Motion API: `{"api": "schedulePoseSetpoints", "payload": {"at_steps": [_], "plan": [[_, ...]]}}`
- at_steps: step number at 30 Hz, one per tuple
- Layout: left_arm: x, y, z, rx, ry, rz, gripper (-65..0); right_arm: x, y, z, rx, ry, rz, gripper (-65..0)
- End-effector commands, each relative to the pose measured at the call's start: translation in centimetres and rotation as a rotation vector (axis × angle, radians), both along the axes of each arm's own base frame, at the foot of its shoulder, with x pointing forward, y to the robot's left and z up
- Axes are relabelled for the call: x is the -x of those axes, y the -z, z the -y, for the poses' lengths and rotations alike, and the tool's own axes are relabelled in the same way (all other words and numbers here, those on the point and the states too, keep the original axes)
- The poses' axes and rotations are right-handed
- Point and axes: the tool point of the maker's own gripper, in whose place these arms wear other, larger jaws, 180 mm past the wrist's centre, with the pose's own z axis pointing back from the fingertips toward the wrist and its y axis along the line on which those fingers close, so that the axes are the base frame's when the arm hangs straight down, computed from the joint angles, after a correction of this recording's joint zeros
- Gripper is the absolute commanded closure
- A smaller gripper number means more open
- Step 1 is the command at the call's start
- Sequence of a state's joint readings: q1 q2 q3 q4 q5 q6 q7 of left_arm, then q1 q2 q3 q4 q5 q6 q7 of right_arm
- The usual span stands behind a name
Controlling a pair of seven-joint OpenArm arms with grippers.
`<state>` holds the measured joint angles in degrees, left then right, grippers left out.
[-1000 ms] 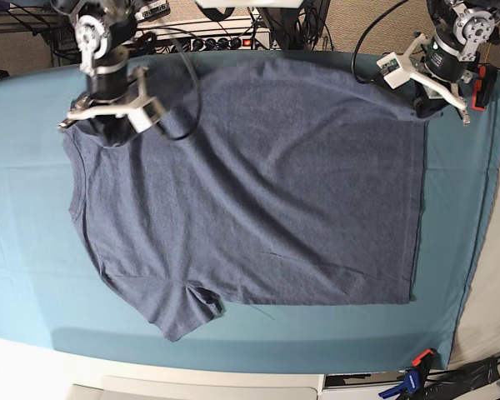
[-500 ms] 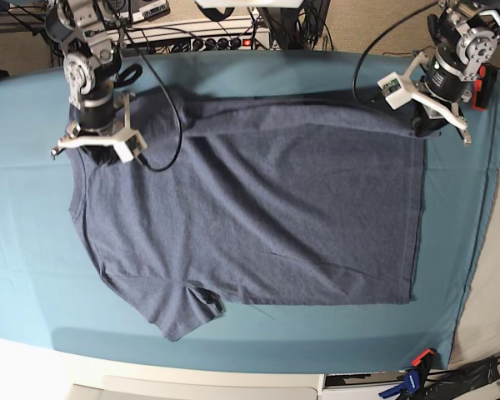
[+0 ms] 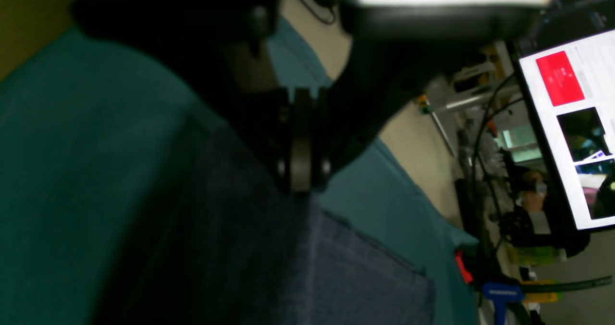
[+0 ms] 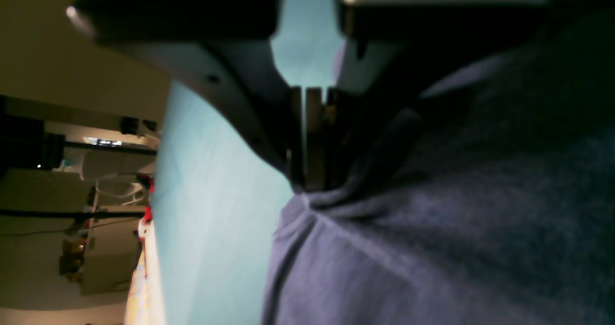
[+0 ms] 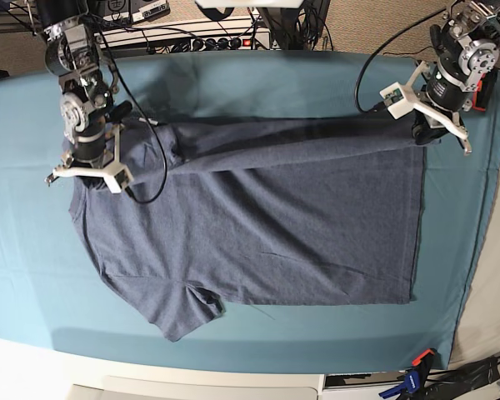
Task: Fold the T-shirt properly
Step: 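Lower the held shoulder edge onto the shirt body, folding it over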
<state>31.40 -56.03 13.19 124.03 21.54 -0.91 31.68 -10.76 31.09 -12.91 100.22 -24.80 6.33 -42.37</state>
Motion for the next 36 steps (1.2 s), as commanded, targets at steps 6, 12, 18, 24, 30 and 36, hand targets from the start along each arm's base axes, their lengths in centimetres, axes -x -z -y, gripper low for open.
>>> {"api": "schedulePoseSetpoints", "payload": {"at_steps": [6, 12, 18, 24, 30, 36], "plan": [[-0.8, -1.2, 0.6, 0.017, 0.04, 0.05, 0.0, -1.9, -1.9, -0.7, -0.031, -0.05, 0.053, 0.0], [-2.3, -2.2, 0.8, 0.059, 0.022, 0.078, 0.0, -2.4, -2.2, -1.7, -0.047, -0.103, 0.063, 0.0], [-3.0, -2.7, 0.8, 0.064, 0.02, 0.097, 0.0, -3.0, -2.5, -2.1, -0.079, -0.115, 0.065, 0.0], [-2.7, -2.3, 1.1, 0.071, 0.031, 0.065, 0.0, -3.7, -3.2, -2.6, -0.092, -0.141, 0.096, 0.0], [-2.8, -2.4, 1.1, 0.073, 0.033, 0.069, 0.0, -3.8, -3.3, -2.7, -0.093, -0.144, 0.1, 0.0], [-2.8, -2.4, 1.1, 0.073, 0.033, 0.069, 0.0, -3.8, -3.3, -2.6, -0.093, -0.144, 0.099, 0.0]]}}
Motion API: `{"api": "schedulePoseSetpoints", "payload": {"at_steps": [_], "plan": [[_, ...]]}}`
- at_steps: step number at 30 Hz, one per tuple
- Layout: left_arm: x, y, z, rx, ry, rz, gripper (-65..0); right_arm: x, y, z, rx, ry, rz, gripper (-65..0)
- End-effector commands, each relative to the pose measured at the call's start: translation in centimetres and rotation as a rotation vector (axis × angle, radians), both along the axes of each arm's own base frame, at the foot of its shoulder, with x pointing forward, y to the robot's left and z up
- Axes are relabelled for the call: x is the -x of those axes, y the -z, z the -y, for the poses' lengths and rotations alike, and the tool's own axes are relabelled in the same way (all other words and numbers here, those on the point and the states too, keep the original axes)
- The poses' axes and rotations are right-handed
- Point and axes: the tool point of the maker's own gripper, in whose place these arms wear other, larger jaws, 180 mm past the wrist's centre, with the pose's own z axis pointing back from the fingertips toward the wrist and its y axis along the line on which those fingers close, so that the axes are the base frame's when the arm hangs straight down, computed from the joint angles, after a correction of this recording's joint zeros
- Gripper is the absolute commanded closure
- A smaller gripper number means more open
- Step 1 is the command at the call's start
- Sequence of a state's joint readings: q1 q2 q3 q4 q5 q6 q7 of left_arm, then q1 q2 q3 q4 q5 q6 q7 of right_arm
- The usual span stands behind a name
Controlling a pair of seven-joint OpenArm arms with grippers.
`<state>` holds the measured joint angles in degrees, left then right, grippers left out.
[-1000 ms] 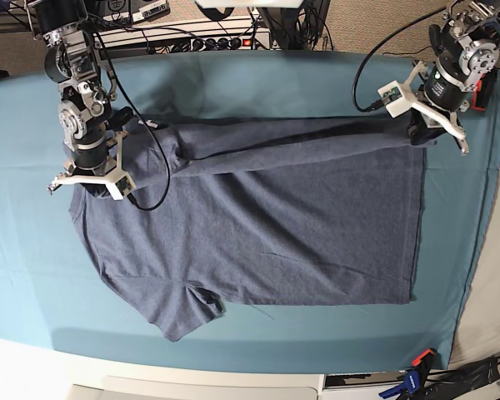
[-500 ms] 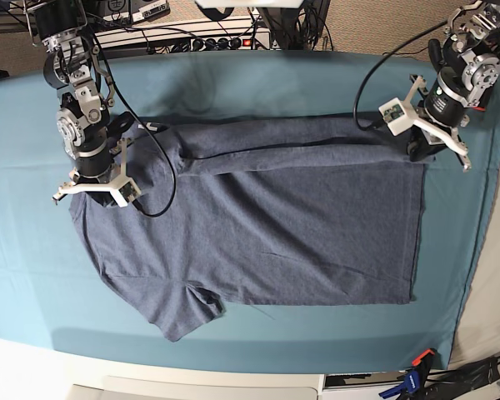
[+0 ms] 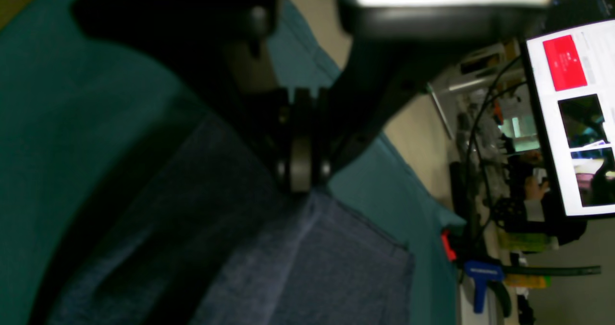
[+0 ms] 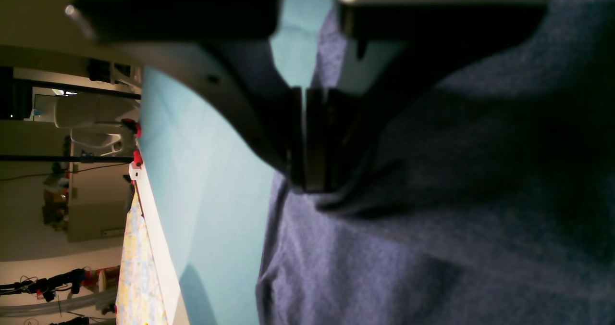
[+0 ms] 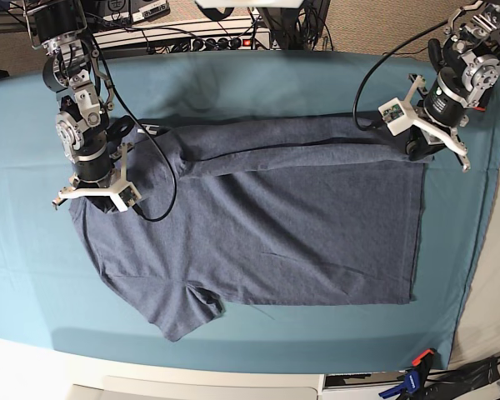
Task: Fold the T-shirt properly
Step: 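Lower the held shoulder edge onto the shirt body, folding it over, then regrasp the folded collar edge with both grippers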
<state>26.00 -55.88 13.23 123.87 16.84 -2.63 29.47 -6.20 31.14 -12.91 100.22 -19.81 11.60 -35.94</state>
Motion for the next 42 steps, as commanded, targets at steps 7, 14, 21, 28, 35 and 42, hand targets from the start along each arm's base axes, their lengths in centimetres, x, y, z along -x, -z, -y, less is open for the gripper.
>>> {"api": "schedulePoseSetpoints", "payload": {"at_steps": [7, 14, 21, 28, 35, 42], "plan": [[-0.6, -1.1, 0.0, -0.001, 0.007, 0.044, 0.0, -0.8, -2.0, 1.3, 0.021, 0.054, 0.071, 0.0], [-2.1, -3.5, -1.0, 0.01, -0.063, 0.194, -25.4, -1.0, -3.7, 3.2, 0.053, 0.162, 0.172, -20.7], [-2.4, -4.0, -1.3, 0.013, -0.081, 0.224, -25.6, -0.9, -4.5, 4.3, 0.112, 0.2, 0.204, -21.8], [-1.7, -2.5, -1.8, 0.002, -0.114, 0.135, -25.6, 0.0, -4.2, 3.2, 0.138, 0.146, 0.131, -21.8], [0.1, -1.7, -1.5, 0.0, -0.123, 0.078, -25.6, 6.4, -5.3, 0.7, 0.284, -0.063, -0.036, -21.8], [1.4, -0.9, -1.1, 0.006, -0.113, 0.035, -25.6, 12.9, -0.2, 1.7, 0.347, -0.141, -0.3, -30.3]]}}
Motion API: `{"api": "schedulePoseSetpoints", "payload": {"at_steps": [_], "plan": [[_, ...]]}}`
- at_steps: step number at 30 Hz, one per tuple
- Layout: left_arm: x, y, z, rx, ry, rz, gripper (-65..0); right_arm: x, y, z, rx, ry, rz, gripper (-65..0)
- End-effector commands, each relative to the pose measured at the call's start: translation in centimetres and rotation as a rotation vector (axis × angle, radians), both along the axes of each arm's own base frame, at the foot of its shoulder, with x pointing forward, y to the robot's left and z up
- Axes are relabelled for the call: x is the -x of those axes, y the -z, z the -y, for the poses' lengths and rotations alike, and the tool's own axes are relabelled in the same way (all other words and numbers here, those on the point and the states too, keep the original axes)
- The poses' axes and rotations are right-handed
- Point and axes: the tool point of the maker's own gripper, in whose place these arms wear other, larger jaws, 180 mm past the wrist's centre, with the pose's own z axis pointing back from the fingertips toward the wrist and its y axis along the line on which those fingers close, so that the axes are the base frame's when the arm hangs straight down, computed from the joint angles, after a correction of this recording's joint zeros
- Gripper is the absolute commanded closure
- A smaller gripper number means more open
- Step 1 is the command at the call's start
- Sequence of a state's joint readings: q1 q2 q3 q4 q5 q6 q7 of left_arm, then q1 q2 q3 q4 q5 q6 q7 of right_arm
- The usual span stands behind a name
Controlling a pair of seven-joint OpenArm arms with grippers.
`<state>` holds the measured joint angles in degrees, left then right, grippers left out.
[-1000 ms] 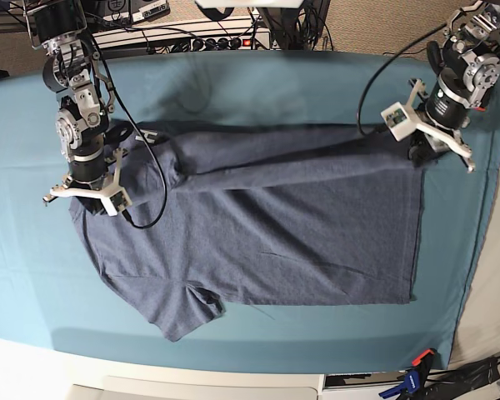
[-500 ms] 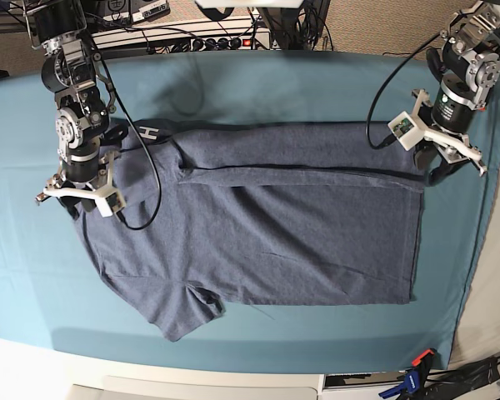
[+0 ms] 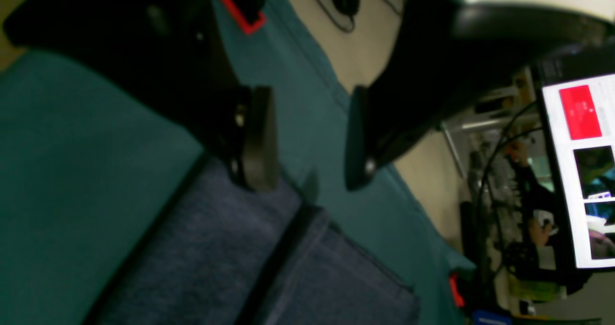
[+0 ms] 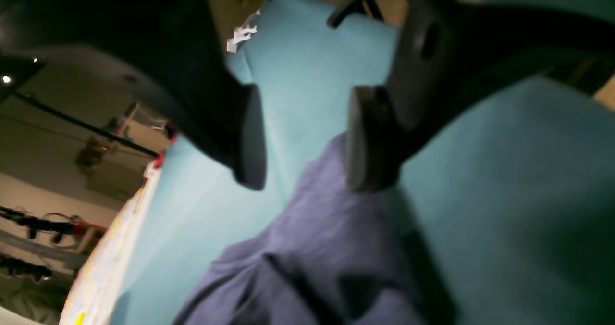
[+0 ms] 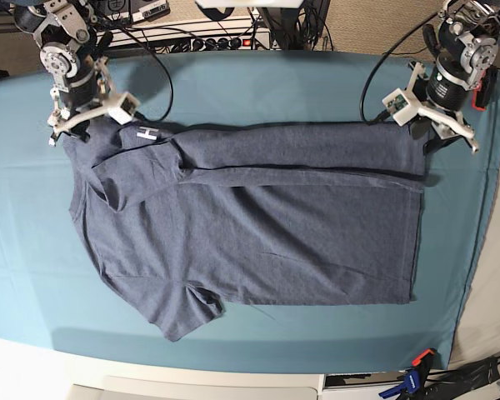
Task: Fold the T-shirt properly
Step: 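Regrasp the folded collar edge with both grippers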
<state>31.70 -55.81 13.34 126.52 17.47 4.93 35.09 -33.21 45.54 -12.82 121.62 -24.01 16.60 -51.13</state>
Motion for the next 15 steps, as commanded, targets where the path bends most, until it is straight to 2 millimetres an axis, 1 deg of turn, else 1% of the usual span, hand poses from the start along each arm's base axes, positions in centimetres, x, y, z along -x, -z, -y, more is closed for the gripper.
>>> {"api": "schedulePoseSetpoints", "payload": {"at_steps": [1, 3, 4, 8, 10, 12, 15], "plan": [[-0.6, -1.1, 0.1, -0.002, 0.011, 0.043, -25.6, -0.2, -0.1, 0.3, 0.001, -0.007, 0.009, -32.2], [-0.5, -1.0, 0.3, 0.007, 0.006, 0.044, -25.6, 0.1, 1.3, 0.6, -0.035, 0.001, -0.027, -32.4], [-0.5, -1.0, 0.3, 0.011, 0.003, 0.043, -25.6, 0.1, 1.8, 1.2, -0.031, 0.011, -0.036, -32.4], [-0.4, -0.8, 0.6, 0.018, 0.004, 0.037, -25.6, -0.3, 3.3, 5.1, 0.047, 0.109, -0.055, -32.4], [-0.4, -0.7, 0.8, 0.024, 0.006, 0.031, -25.6, -0.5, 3.8, 6.3, 0.065, 0.133, -0.061, -32.4], [-0.3, -0.6, 1.1, 0.037, 0.005, 0.033, -25.6, -1.0, 3.9, 6.8, 0.068, 0.139, -0.055, -32.4], [-0.3, -0.6, 1.2, 0.043, 0.0, 0.033, -25.6, -1.8, 3.6, 6.7, 0.056, 0.128, -0.036, -32.4]]}}
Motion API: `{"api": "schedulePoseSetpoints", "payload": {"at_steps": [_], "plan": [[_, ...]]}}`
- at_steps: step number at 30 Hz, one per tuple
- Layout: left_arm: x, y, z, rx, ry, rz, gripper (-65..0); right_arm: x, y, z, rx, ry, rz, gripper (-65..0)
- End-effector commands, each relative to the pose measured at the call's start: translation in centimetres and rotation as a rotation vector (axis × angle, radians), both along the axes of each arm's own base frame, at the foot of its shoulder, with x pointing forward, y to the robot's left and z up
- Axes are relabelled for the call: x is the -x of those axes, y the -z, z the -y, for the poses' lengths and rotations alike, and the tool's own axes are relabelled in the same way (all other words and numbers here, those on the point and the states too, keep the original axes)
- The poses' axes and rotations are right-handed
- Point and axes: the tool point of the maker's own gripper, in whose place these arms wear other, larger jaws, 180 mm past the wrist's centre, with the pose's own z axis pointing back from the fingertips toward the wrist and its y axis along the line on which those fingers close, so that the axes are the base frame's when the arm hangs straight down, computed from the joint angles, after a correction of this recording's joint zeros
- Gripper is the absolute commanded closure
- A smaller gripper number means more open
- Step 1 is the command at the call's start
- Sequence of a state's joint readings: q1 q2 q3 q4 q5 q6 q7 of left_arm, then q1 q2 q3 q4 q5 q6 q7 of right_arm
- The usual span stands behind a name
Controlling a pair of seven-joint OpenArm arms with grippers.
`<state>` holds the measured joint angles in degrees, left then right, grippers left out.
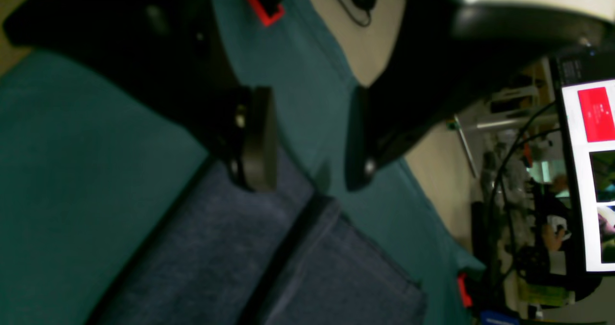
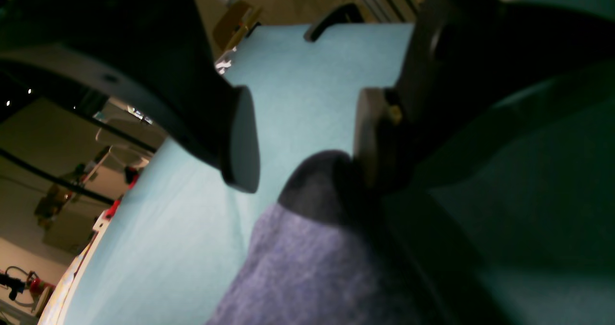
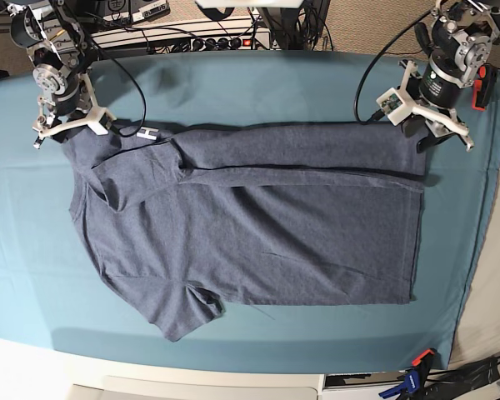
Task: Fold the T-shirt properly
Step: 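Regrasp the folded collar edge with both grippers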
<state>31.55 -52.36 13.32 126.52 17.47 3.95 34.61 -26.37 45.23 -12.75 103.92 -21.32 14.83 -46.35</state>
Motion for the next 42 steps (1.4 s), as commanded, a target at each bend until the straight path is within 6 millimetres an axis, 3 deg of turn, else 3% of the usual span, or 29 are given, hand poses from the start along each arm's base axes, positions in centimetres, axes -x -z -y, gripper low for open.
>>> {"api": "schedulePoseSetpoints", "payload": {"at_steps": [1, 8, 9, 10, 12, 13, 15, 19, 25, 33, 42], "plan": [[-0.5, -1.0, 0.0, -0.007, 0.014, 0.039, -25.6, -0.9, -0.8, 0.0, 0.002, -0.026, 0.027, -32.4], [-0.5, -1.0, 0.0, -0.007, 0.014, 0.04, -25.6, -1.3, -0.9, -0.7, -0.024, -0.055, 0.04, -32.2], [-0.6, -1.0, 0.0, -0.007, 0.015, 0.04, -25.6, -1.3, -0.9, -0.7, -0.027, -0.058, 0.041, -29.0], [-0.6, -1.0, 0.0, -0.008, 0.015, 0.04, -25.6, -1.3, -0.9, -0.7, -0.027, -0.058, 0.041, -21.6], [-0.5, -1.0, 0.0, -0.008, 0.015, 0.04, -25.6, -1.4, -0.9, -0.7, -0.026, -0.057, 0.043, -0.9], [-0.5, -1.0, 0.0, -0.008, 0.015, 0.039, -25.6, -1.4, -0.9, -0.7, -0.025, -0.057, 0.045, 0.0], [-0.1, -0.4, 0.4, -0.026, 0.052, -0.001, -25.6, -1.6, -1.1, -0.7, -0.016, -0.063, 0.05, 0.0], [2.5, 3.0, 1.3, -0.087, 0.228, -0.182, -25.6, -1.9, -1.3, -0.7, 0.001, -0.085, 0.061, 0.0], [2.5, 5.1, -0.9, -0.164, 0.237, -0.209, -25.6, -2.1, -1.5, -0.7, -0.001, -0.085, 0.068, 0.0], [0.3, 5.4, -2.8, -0.183, 0.179, -0.155, -25.6, -4.4, -3.1, -0.7, 0.002, -0.086, 0.133, 0.0], [0.6, 6.2, -2.7, -0.144, 0.195, -0.174, -25.6, -4.9, -3.4, -0.8, -0.001, -0.084, 0.146, 0.0]]}}
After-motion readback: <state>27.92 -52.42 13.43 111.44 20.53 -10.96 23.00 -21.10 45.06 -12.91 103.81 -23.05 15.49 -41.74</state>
